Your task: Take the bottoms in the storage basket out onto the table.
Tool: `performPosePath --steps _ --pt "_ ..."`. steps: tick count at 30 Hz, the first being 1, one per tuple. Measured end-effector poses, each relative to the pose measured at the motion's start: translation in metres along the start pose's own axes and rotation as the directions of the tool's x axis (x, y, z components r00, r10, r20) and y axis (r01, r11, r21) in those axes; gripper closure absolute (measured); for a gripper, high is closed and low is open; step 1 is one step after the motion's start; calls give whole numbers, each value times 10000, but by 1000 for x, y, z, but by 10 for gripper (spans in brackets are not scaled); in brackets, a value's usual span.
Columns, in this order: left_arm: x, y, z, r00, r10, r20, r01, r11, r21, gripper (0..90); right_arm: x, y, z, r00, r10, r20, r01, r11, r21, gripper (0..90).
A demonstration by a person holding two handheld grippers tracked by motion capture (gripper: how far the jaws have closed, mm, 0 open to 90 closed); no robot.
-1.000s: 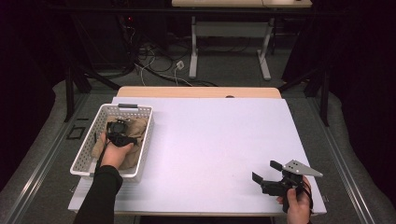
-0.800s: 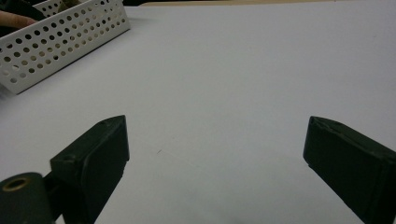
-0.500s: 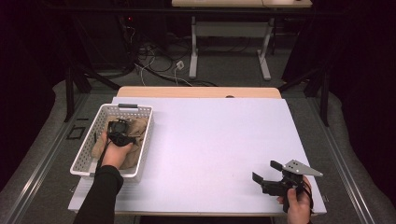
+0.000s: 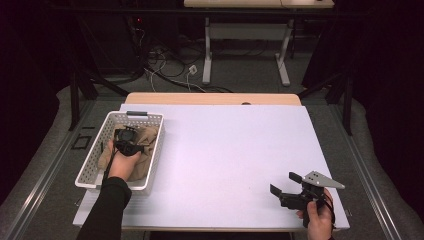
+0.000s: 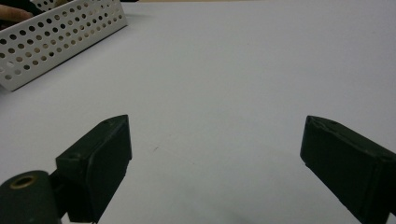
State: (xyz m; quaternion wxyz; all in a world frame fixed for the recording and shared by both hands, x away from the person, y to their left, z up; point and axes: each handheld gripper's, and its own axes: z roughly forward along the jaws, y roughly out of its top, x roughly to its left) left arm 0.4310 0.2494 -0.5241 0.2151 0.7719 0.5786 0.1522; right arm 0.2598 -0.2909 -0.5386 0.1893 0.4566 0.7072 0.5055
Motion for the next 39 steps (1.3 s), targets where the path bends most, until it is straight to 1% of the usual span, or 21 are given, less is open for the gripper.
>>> performPosePath --steps 7,15,18,30,39 --pt "0 1 -3 10000 46 -82 -48 9999 -154 808 0 0 0 10000 41 -22 -41 10000 70 87" --pt "1 1 -7 10000 34 -36 -35 9992 -402 814 -1 -1 2 10000 99 -9 -99 9999 45 89" --pt "2 0 -9 10000 20 -13 -21 9988 -488 815 -2 -1 2 9999 99 42 -100 9999 86 105" --pt "1 0 -12 10000 65 -39 -67 9977 -678 817 -2 -1 2 9999 135 48 -135 9998 117 105" --pt "3 -1 -18 10000 0 89 8 9958 -916 821 -2 -1 2 9999 132 51 -133 9998 111 105"
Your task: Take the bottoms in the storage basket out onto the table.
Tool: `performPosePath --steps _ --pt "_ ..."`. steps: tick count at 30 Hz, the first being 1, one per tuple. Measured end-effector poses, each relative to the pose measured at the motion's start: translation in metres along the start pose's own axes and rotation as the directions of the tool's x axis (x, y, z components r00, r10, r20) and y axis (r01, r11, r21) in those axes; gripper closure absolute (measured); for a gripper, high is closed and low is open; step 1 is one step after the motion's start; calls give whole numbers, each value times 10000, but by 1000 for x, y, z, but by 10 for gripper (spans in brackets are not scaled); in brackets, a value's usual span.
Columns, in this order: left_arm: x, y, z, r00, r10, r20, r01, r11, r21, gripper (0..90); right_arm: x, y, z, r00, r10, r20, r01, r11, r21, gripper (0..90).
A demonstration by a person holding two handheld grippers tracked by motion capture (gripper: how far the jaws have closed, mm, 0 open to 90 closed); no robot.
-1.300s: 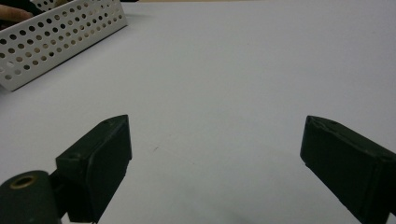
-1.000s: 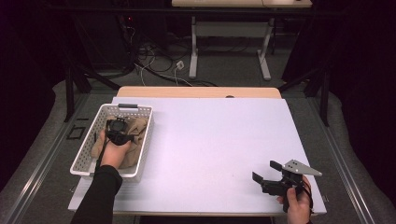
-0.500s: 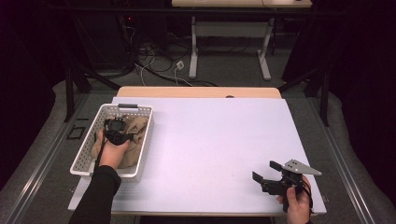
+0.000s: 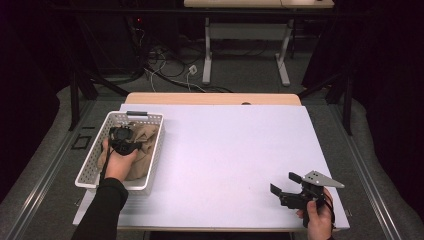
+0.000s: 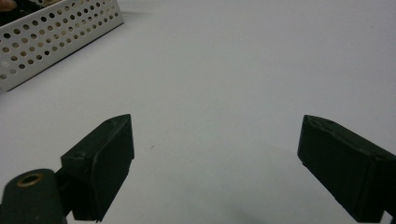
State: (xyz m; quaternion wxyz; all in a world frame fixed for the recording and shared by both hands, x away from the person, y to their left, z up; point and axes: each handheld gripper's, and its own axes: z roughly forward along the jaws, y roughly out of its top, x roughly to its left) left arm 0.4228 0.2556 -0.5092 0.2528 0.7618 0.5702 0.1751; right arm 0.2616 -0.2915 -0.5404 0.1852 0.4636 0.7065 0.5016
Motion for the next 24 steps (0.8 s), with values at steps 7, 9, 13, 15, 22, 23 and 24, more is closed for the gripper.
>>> performPosePath --steps 7,9,13,15,22,23,24 --pt "1 0 -5 10000 6 36 -5 9998 -218 823 0 0 0 10000 15 3 -15 10000 34 105" --pt "1 0 -6 10000 55 21 -55 9997 -252 824 0 0 1 10000 18 20 -18 10000 28 105" --pt "-1 3 -10 9998 196 -3 -196 9992 -337 825 0 0 1 10000 12 22 -12 10000 33 105" --pt "-2 4 -12 9998 211 27 -210 9991 -380 824 0 0 1 10000 8 25 -8 10000 27 105" --pt "-2 6 -18 9996 261 75 -257 9983 -523 825 0 0 1 10000 8 31 -9 10000 59 116" --pt "-2 6 -18 9997 234 71 -230 9983 -537 825 0 0 1 10000 14 39 -15 10000 65 118" --pt "-2 6 -19 9997 229 69 -225 9983 -546 825 1 0 1 10000 18 39 -18 10000 60 118"
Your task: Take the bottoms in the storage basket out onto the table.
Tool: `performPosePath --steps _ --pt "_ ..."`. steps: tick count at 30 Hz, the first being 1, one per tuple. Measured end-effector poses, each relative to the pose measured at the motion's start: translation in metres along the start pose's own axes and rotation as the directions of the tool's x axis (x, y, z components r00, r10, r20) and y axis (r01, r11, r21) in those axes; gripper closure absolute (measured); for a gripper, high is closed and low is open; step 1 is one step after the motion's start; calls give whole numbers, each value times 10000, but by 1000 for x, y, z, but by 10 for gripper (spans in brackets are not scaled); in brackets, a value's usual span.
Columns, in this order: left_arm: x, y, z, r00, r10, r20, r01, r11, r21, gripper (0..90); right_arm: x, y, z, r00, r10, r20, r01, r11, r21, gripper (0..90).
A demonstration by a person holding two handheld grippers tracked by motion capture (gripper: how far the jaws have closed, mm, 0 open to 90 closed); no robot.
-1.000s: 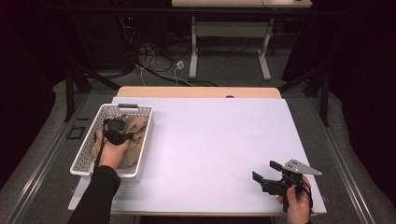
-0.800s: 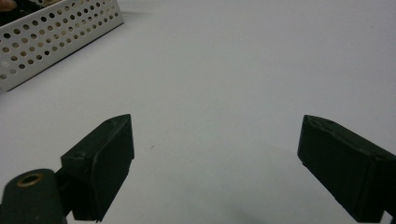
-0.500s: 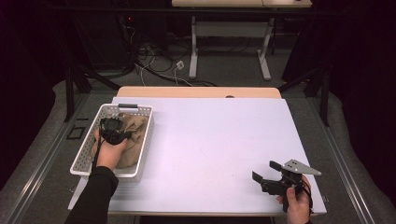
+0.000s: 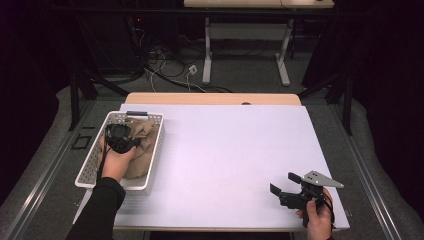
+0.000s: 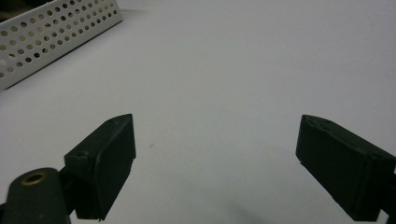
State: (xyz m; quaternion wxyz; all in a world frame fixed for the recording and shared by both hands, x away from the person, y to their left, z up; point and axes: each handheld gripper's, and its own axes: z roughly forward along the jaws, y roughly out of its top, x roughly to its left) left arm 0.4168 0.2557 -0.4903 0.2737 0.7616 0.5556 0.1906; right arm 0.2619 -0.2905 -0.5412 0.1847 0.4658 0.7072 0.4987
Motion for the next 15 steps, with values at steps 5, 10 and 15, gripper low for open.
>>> performPosePath --steps 5,10,15 --pt "1 2 -4 10000 -33 53 34 9999 -165 828 0 0 1 10000 19 20 -19 10000 0 118" --pt "1 6 -11 10000 39 72 -37 9995 -323 829 0 0 1 10000 45 14 -45 10000 -13 118" --pt "-1 8 -16 9999 107 105 -102 9988 -470 830 1 0 1 10000 37 8 -37 10000 -12 118"
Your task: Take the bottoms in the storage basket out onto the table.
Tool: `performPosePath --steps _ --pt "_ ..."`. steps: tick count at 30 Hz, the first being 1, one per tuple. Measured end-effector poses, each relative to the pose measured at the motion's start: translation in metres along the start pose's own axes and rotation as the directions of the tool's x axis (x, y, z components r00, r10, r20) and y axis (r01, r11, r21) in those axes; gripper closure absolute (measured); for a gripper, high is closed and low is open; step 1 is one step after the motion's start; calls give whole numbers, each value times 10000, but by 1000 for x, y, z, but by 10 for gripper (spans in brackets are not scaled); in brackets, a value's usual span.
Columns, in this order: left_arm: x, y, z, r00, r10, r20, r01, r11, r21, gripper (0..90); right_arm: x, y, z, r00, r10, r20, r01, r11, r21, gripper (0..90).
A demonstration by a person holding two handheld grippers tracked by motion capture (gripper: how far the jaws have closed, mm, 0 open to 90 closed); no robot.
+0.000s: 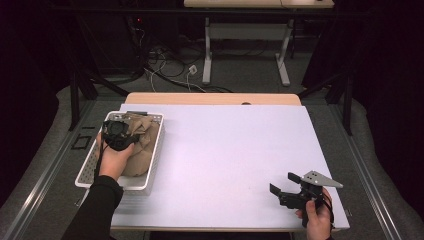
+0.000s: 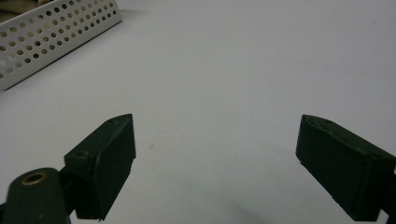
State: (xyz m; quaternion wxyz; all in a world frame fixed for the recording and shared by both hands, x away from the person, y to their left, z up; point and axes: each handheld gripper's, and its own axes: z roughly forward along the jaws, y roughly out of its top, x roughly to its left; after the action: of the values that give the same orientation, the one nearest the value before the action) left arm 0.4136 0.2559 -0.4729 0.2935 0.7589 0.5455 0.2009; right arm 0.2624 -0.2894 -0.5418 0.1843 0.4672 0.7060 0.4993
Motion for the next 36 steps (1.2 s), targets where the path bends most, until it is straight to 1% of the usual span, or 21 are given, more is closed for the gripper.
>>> performPosePath --steps 2,7,11,14,17,19,25,30,36 --pt "0 1 -1 10000 53 34 -53 10000 -22 830 0 0 0 10000 12 8 -12 10000 9 118" --pt "-1 1 -3 9999 3 103 -1 9999 -157 830 0 0 0 10000 24 11 -25 10000 14 118" --pt "-2 0 -6 9996 -69 270 78 9995 -319 830 0 0 0 10000 10 11 -10 10000 11 118" --pt "-2 0 -9 9994 -1 351 16 9991 -426 830 0 0 0 10000 21 11 -21 10000 11 118" --pt "-2 -1 -12 9991 -27 433 52 9983 -576 831 0 0 0 10000 17 8 -17 10000 3 118" --pt "-2 -1 -15 9984 -141 553 182 9971 -744 830 0 0 0 10000 22 16 -22 10000 4 118" --pt "-2 -2 -22 9981 -72 612 135 9947 -1018 831 0 0 0 10000 22 19 -22 10000 11 118" --pt "-2 -3 -22 9979 -26 652 93 9947 -1021 831 0 0 0 10000 6 6 -6 10000 30 118" --pt "-6 -1 -26 9974 34 714 51 9928 -1196 832 -1 0 0 10000 16 34 -16 10000 25 118"
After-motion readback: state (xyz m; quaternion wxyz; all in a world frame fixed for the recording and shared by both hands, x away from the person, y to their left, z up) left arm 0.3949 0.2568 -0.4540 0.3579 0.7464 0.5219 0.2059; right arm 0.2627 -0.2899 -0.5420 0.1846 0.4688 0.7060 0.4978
